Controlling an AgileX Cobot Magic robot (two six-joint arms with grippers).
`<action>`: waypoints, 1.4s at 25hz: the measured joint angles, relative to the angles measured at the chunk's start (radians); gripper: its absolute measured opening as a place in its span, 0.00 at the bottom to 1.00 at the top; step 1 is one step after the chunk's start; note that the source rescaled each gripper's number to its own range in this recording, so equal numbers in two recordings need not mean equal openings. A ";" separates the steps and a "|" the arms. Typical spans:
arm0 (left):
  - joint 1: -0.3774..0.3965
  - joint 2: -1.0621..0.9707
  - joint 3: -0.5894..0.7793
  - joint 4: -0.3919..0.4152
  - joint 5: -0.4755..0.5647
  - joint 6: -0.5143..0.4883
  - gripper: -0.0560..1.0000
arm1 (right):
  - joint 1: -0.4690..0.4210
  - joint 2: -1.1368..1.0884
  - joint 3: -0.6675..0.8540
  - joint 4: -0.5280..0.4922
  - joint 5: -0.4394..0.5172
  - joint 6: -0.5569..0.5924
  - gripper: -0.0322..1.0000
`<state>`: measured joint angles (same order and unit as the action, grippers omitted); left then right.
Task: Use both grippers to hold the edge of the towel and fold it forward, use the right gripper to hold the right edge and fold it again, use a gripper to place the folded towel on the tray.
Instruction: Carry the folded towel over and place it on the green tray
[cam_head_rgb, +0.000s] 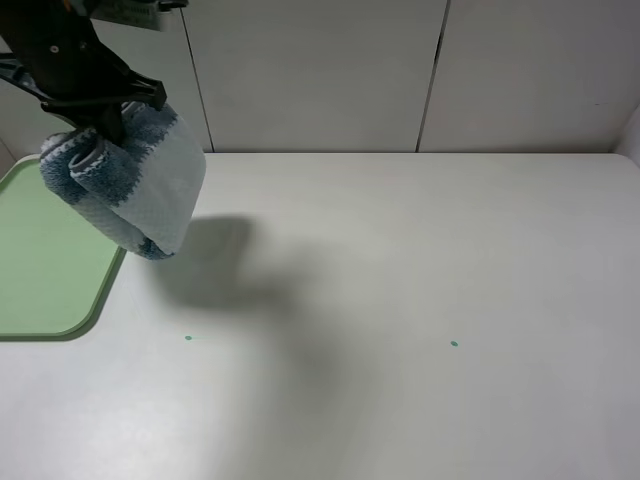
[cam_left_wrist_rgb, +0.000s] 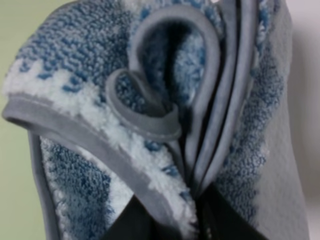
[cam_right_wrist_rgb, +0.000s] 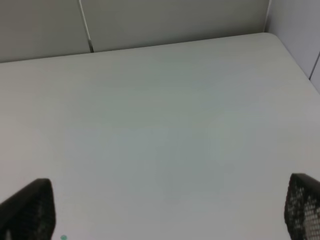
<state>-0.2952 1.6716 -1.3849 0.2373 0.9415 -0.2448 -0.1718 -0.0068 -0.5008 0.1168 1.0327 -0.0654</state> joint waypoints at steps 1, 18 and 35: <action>0.017 0.000 0.000 0.000 0.002 0.014 0.17 | 0.000 0.000 0.000 0.000 0.000 0.000 1.00; 0.350 -0.001 0.139 -0.074 -0.183 0.200 0.16 | 0.000 0.000 0.000 0.000 0.000 0.000 1.00; 0.461 -0.001 0.409 -0.082 -0.581 0.245 0.16 | 0.000 0.000 0.000 0.000 0.000 0.000 1.00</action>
<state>0.1661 1.6705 -0.9763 0.1550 0.3603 0.0000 -0.1718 -0.0068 -0.5008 0.1168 1.0327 -0.0654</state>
